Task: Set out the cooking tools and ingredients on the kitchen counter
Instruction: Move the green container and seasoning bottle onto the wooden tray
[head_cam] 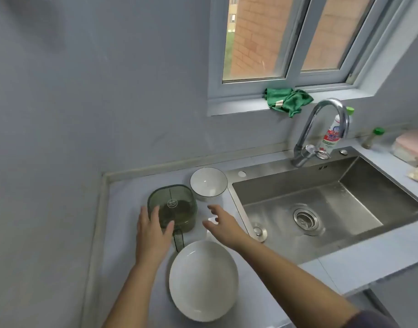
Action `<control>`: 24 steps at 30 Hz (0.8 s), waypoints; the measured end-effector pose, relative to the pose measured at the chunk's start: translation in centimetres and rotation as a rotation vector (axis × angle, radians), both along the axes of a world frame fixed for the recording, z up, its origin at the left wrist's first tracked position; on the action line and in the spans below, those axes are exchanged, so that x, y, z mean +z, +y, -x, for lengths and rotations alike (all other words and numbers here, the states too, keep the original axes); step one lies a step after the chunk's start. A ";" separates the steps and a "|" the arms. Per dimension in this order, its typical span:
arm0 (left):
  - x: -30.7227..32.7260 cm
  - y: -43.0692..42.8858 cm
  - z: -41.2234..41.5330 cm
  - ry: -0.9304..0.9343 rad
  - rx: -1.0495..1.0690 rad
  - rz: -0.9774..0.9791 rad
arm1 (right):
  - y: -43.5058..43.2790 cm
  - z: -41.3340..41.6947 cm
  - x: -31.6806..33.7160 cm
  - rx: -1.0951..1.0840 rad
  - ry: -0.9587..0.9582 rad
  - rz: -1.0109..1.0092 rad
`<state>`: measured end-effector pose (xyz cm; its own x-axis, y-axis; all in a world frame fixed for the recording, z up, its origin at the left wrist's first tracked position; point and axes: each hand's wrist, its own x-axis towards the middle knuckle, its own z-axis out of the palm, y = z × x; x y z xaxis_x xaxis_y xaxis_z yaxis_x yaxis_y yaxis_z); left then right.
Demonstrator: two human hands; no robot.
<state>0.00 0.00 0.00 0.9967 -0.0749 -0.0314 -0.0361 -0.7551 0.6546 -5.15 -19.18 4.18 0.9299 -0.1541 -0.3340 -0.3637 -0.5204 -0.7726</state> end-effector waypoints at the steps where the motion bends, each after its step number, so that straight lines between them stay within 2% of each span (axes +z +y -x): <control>1: -0.1 0.1 -0.6 0.052 0.046 0.048 | 0.4 -0.7 -0.3 -0.011 0.017 -0.063; 4: -0.3 0.2 -1.6 0.159 0.086 0.146 | 1.3 -1.9 -0.9 -0.018 0.052 -0.206; 8: -1.2 0.6 -2.8 0.154 0.049 0.120 | 2.6 -3.3 -1.6 -0.043 0.000 -0.407; 11: -1.8 1.0 -3.9 0.154 0.011 0.116 | 2.9 -3.6 -2.6 -0.122 -0.032 -0.441; 14: -1.7 1.6 -5.3 0.183 0.013 0.221 | 2.8 -3.4 -3.3 -0.198 0.016 -0.476; 17: -1.8 2.4 -6.0 0.234 0.153 0.389 | 2.1 -3.7 -3.3 -0.217 0.058 -0.425; 20: -2.9 2.8 -4.2 0.298 0.380 0.481 | 1.5 -4.6 -3.1 -0.232 0.087 -0.499; 24: -4.8 2.8 -2.5 0.385 0.387 0.498 | 2.5 -5.0 -3.5 -0.197 0.104 -0.568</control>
<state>2.47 2.77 -4.82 0.8799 0.1834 -0.4384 0.4741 -0.2768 0.8358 -0.17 -16.72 0.70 0.8600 -0.0910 -0.5021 -0.4998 0.0473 -0.8648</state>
